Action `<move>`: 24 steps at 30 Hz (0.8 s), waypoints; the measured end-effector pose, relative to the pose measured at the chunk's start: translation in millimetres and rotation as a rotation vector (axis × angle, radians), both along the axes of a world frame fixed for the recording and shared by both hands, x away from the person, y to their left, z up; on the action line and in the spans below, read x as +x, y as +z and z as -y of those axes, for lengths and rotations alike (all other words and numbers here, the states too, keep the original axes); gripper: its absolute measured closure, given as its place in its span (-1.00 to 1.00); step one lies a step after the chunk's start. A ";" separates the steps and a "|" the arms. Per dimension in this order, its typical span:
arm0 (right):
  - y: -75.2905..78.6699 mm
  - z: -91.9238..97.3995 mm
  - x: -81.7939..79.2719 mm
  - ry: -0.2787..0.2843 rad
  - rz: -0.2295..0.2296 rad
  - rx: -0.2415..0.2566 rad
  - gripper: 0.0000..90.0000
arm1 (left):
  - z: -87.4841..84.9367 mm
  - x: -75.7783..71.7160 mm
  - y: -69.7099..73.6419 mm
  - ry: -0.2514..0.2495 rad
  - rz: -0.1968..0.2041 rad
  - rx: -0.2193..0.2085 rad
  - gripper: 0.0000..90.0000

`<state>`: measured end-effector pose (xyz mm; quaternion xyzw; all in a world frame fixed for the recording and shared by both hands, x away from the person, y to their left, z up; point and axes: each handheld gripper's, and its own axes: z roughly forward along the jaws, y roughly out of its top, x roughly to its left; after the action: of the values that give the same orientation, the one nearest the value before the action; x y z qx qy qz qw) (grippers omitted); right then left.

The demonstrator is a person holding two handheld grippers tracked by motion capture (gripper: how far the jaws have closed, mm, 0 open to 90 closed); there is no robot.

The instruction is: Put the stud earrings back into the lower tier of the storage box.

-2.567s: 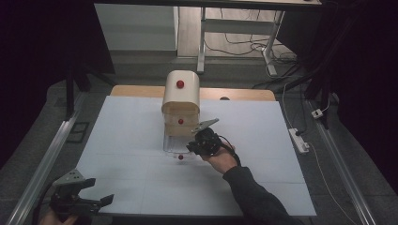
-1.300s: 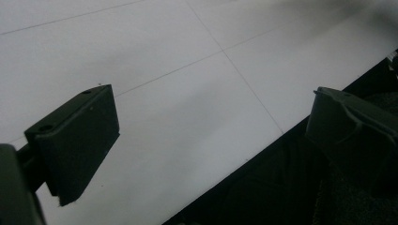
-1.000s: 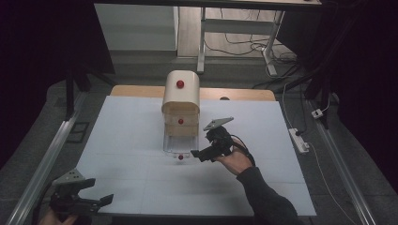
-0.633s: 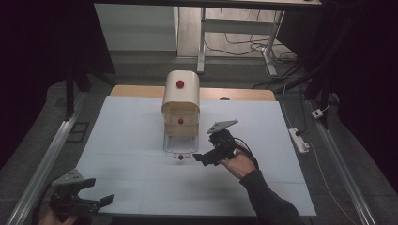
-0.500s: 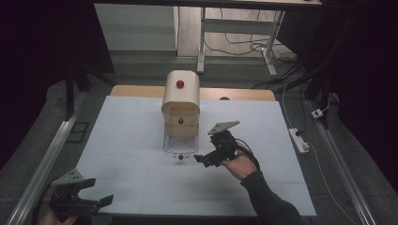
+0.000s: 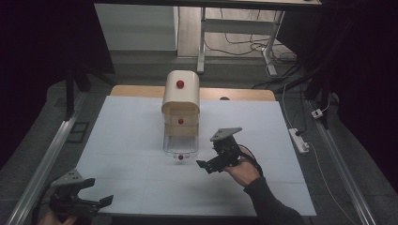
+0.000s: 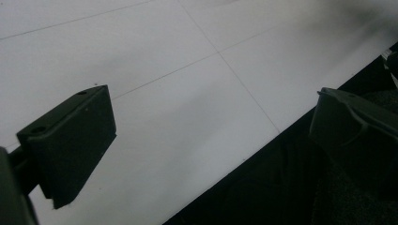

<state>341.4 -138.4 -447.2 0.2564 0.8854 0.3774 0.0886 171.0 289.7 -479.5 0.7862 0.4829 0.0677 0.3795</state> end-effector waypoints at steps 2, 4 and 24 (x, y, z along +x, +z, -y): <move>-1.6 1.8 -1.8 -0.004 0.006 0.000 -1.00 | -0.1 0.0 0.0 -0.001 0.001 0.000 -0.99; -3.2 3.6 -3.9 -0.004 0.008 0.002 -1.00 | -0.2 0.1 -0.1 -0.001 0.001 -0.001 -0.99; -4.9 30.6 -24.2 -0.040 -0.005 0.007 -1.00 | 0.4 0.3 0.4 -0.001 0.000 0.001 -1.00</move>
<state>317.3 -168.9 -452.2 0.2753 0.8789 0.3782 0.0930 171.3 289.2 -479.1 0.7867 0.4825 0.0678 0.3791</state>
